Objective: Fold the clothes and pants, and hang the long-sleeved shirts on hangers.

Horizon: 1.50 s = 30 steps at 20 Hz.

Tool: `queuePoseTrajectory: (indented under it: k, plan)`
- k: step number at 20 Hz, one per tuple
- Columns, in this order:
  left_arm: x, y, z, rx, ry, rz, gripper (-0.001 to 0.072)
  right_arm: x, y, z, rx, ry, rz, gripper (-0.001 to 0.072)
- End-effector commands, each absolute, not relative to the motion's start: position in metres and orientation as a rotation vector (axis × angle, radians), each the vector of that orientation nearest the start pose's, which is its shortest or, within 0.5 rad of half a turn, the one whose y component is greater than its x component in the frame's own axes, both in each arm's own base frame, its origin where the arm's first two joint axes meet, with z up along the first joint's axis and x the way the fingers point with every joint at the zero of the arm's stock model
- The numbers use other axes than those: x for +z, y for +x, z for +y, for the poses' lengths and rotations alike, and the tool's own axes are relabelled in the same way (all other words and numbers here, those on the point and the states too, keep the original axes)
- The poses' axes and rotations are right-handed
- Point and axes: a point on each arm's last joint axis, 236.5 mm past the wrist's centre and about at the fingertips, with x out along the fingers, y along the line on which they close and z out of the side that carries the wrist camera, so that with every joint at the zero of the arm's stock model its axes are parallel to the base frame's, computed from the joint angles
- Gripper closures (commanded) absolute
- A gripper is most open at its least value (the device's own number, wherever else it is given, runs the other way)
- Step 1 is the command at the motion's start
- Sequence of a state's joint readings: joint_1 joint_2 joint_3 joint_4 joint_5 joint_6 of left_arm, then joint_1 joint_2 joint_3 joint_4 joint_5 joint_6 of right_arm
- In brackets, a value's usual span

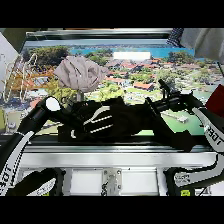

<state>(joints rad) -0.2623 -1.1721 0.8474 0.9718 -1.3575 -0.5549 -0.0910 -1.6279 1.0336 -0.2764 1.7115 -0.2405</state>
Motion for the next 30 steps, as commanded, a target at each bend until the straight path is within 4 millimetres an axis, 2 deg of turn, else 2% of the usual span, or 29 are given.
queuePoseTrajectory:
  k: [1,4,7,8,9,14,18,20,22,25,28,30]
  plan:
    - [-0.015,0.217,-0.192,-1.211,0.301,1.274,0.023,0.049,0.325,0.2,1.637,0.202,0.466,0.0694]
    - [0.001,0.224,-0.189,-1.172,0.327,1.2,0.0229,0.049,0.325,0.2,1.637,0.203,0.466,0.0694]
    - [0.007,0.233,-0.164,-1.041,0.314,1.219,0.0228,0.049,0.325,0.2,1.635,0.208,0.472,0.0695]
    - [0.01,0.237,-0.16,-1.023,0.297,1.207,0.0204,0.049,0.325,0.2,1.636,0.208,0.472,0.0695]
    - [0.013,0.239,-0.157,-1.009,0.288,1.196,0.0116,0.049,0.325,0.2,1.636,0.208,0.472,0.0695]
    - [0.011,0.245,-0.15,-0.982,0.263,1.205,0.0117,0.05,0.325,0.2,1.635,0.206,0.467,0.0695]
    - [0.014,0.264,-0.128,-0.872,0.179,1.203,0.0117,0.053,0.325,0.2,1.635,0.196,0.461,0.0696]
    - [0.031,0.283,-0.112,-0.799,0.133,1.17,0.0117,0.055,0.324,0.2,1.635,0.192,0.457,0.0696]
    - [0.058,0.305,-0.102,-0.737,0.056,1.098,0.0118,0.057,0.324,0.2,1.635,0.186,0.453,0.0696]
    - [0.086,0.327,-0.079,-0.617,-0.028,1.048,0.0119,0.06,0.328,0.2,1.613,0.162,0.442,0.0696]
    - [0.101,0.333,-0.063,-0.482,-0.176,1.045,0.0119,0.085,0.331,0.202,1.594,0.152,0.366,0.0696]
    - [0.1,0.322,-0.063,-0.42,-0.248,1.056,0.012,0.096,0.34,0.202,1.528,0.122,0.363,0.0696]
